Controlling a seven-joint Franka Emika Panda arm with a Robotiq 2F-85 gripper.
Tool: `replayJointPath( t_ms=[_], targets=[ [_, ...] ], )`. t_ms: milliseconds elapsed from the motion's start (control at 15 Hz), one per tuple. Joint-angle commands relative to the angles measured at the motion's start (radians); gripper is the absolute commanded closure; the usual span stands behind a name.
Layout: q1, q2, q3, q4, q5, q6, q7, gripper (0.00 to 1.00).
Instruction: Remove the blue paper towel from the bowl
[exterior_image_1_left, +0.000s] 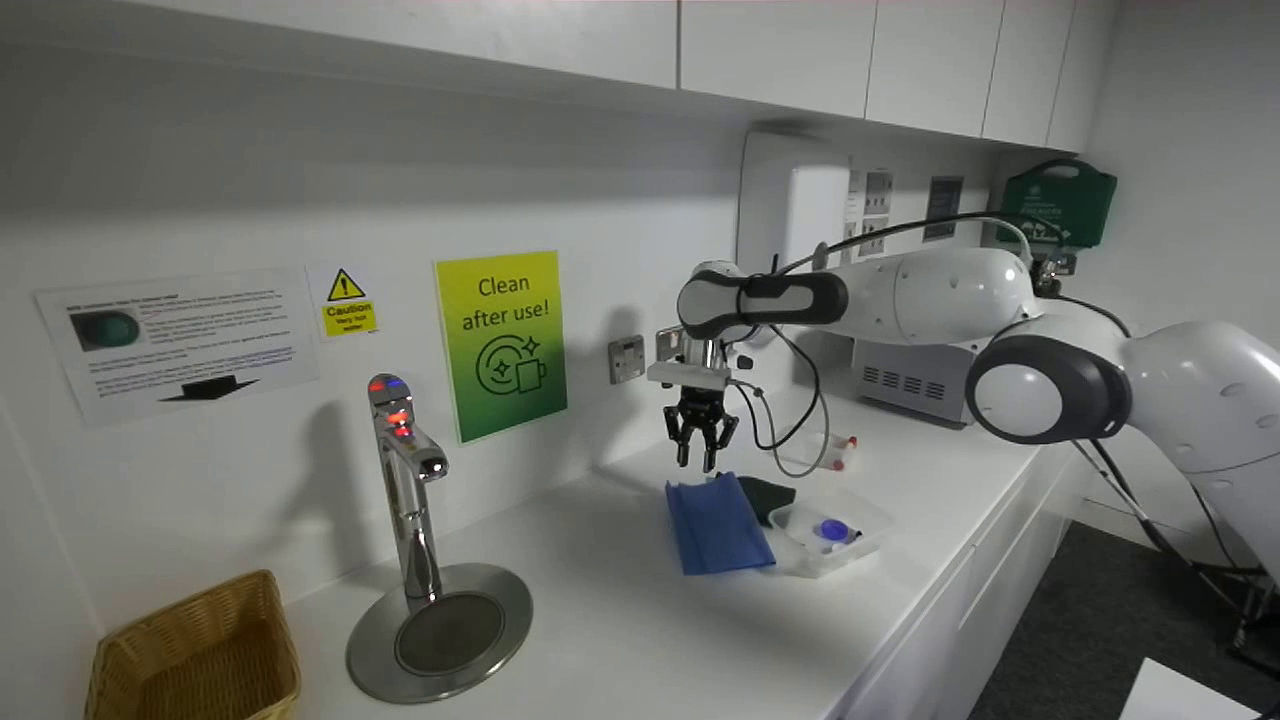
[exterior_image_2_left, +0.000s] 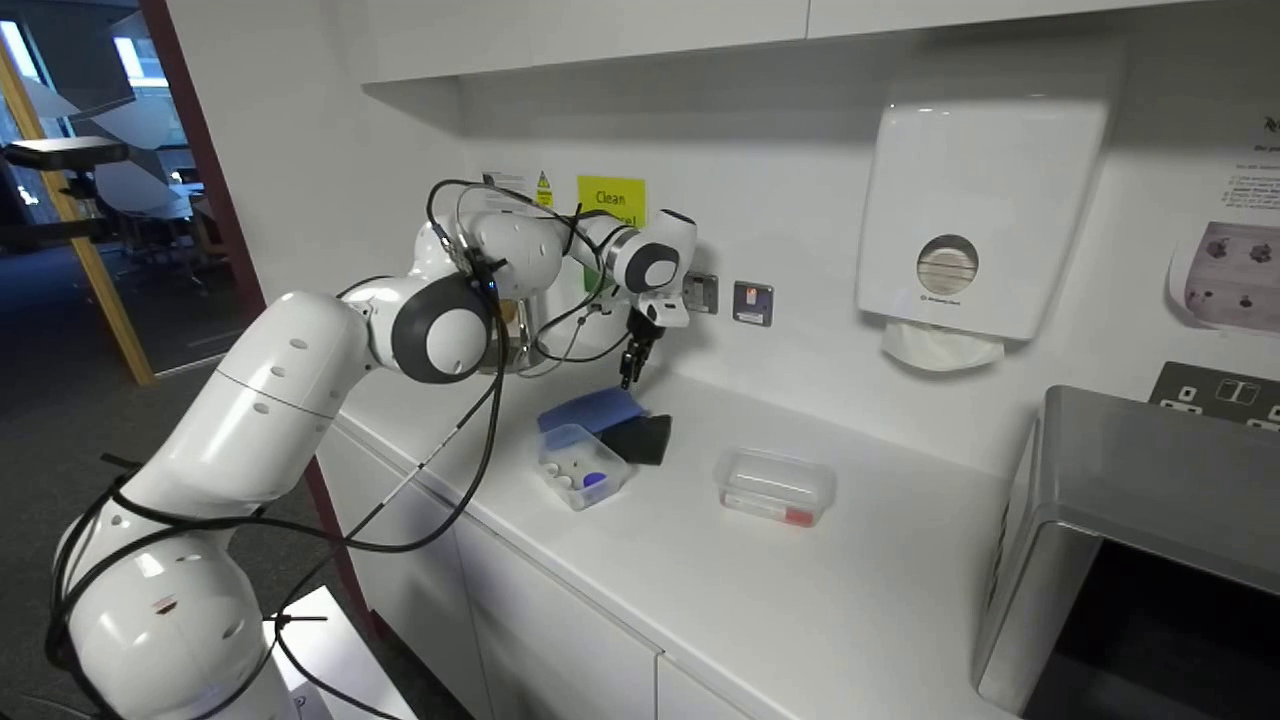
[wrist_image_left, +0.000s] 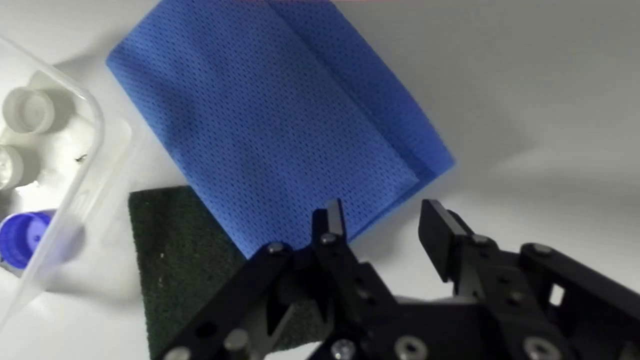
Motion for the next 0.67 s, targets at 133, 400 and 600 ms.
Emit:
replayJointPath(
  t_ms=[133,400,600],
  targets=[
    [0.029,-0.133,-0.005,-0.188,-0.003,0.088,-0.021,0.05],
    [0.008,-0.269,0.061,-0.348,-0.041,0.038,-0.094,0.00],
    [0.016,-0.366,0.072,-0.465,-0.066,0.005,-0.140,0.00]
  ],
)
